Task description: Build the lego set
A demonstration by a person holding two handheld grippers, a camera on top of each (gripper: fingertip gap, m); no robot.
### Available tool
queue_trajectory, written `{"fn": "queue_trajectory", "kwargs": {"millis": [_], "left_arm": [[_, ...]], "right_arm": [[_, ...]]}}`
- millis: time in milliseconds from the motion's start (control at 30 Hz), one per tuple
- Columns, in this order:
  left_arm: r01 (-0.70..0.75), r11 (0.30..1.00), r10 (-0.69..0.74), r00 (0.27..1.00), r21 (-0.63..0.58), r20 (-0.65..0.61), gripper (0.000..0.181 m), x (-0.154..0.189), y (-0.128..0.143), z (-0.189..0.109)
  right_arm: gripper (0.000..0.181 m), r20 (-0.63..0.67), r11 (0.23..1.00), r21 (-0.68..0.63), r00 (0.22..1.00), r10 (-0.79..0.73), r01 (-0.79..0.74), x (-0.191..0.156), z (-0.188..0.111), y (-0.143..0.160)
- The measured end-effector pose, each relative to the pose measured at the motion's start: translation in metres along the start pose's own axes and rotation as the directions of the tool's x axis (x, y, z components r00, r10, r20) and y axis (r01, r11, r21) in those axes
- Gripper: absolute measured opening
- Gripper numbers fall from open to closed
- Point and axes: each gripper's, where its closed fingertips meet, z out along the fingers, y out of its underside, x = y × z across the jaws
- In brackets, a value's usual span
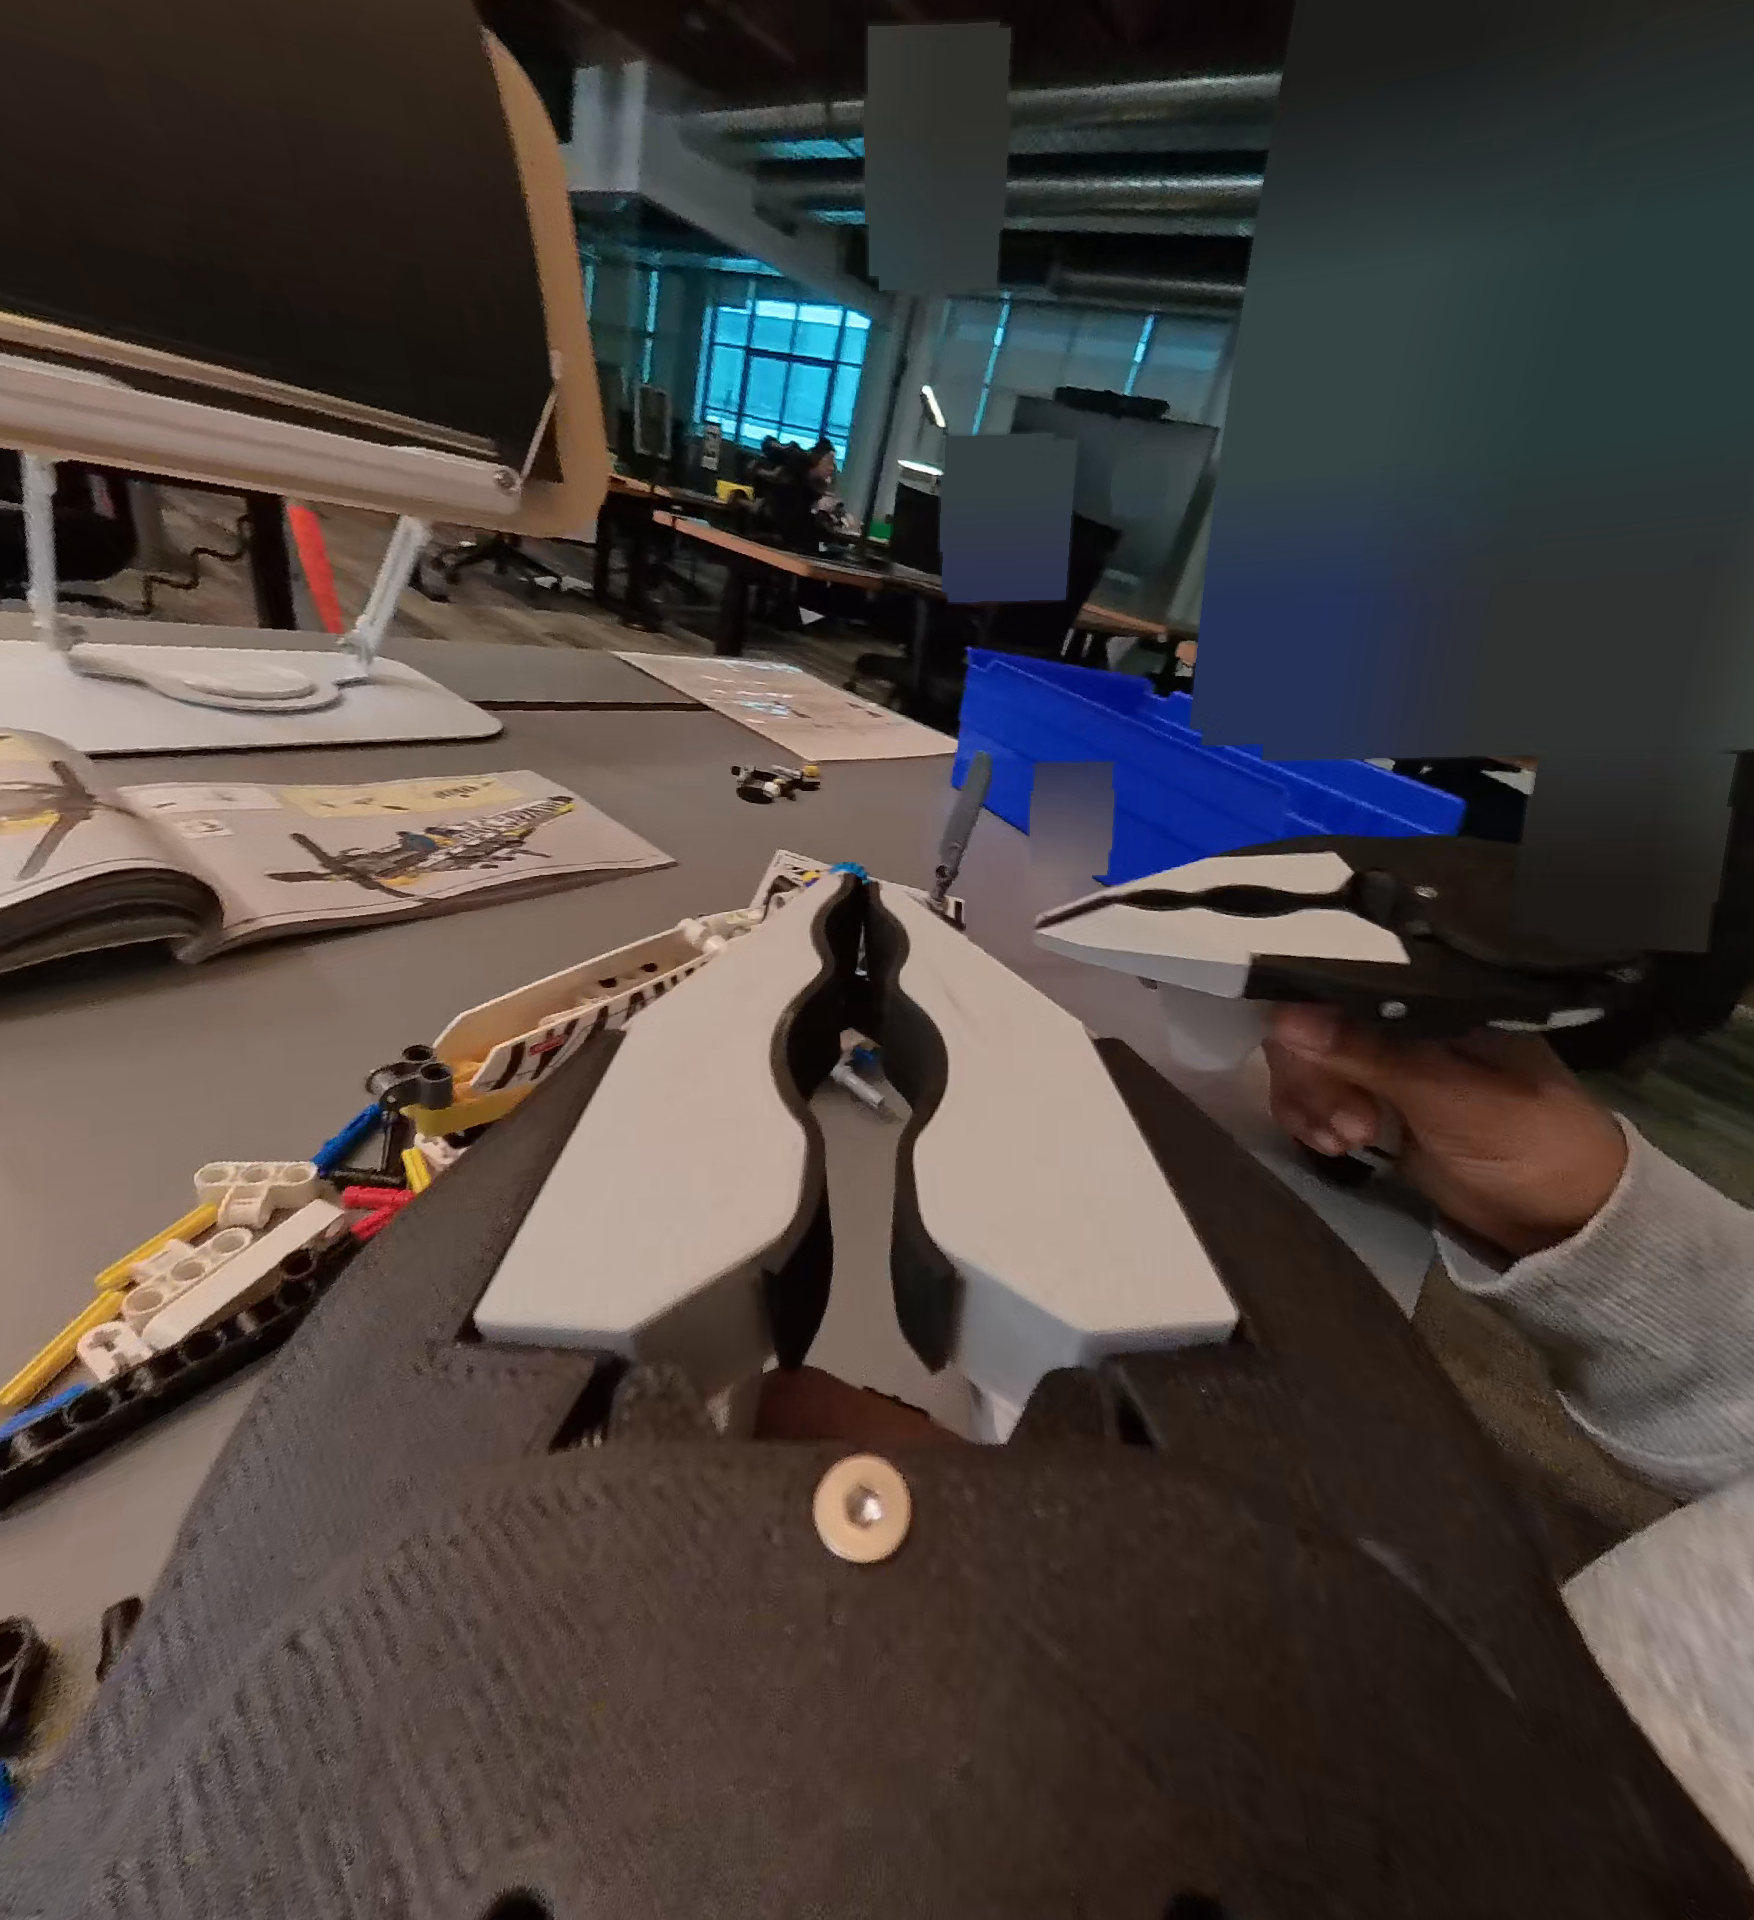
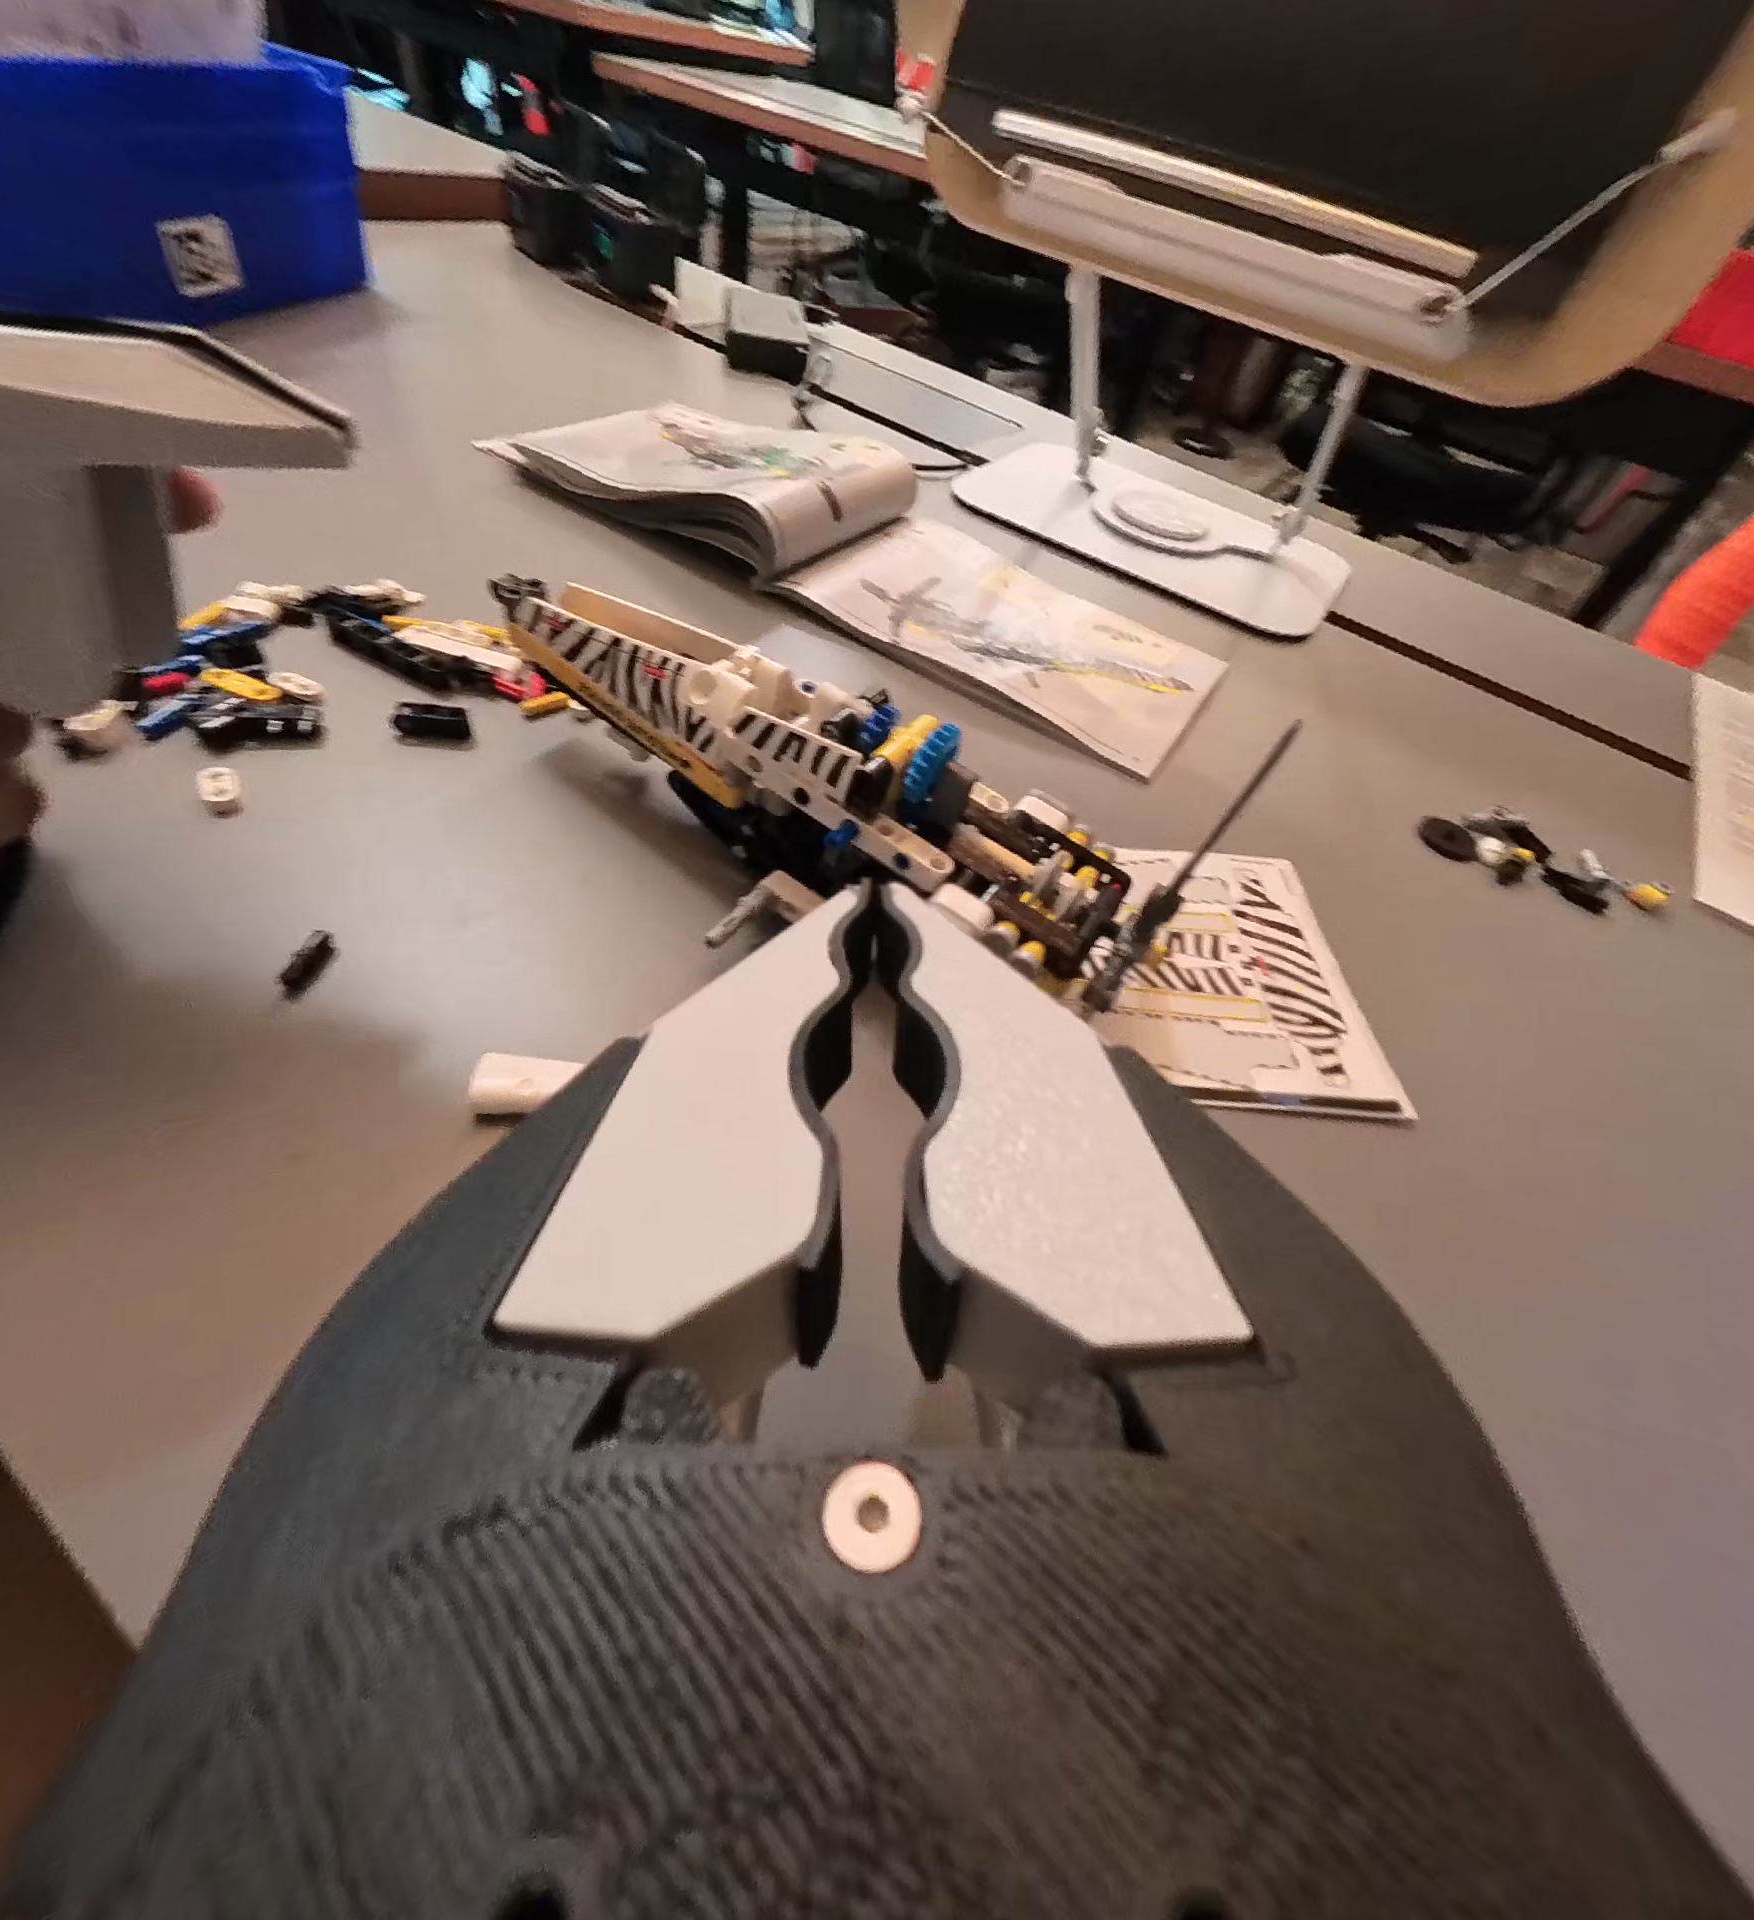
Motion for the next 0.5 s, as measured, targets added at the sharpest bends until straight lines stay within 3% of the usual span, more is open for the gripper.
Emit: {"fn": "queue_trajectory", "kwargs": {"millis": [167,500], "left_arm": [[0.057,0.998,-0.056,0.997,0.029,-0.048,0.000,-0.001,-0.003,-0.003],[0.041,0.998,-0.037,0.996,0.050,-0.081,0.001,0.005,-0.006,-0.003]], "right_arm": [[0.000,0.154,0.995,0.100,0.988,-0.014,-0.002,-0.019,-0.012,-0.012],[0.000,0.203,0.925,0.345,0.975,0.091,-0.159,-0.003,-0.044,-0.038]]}}
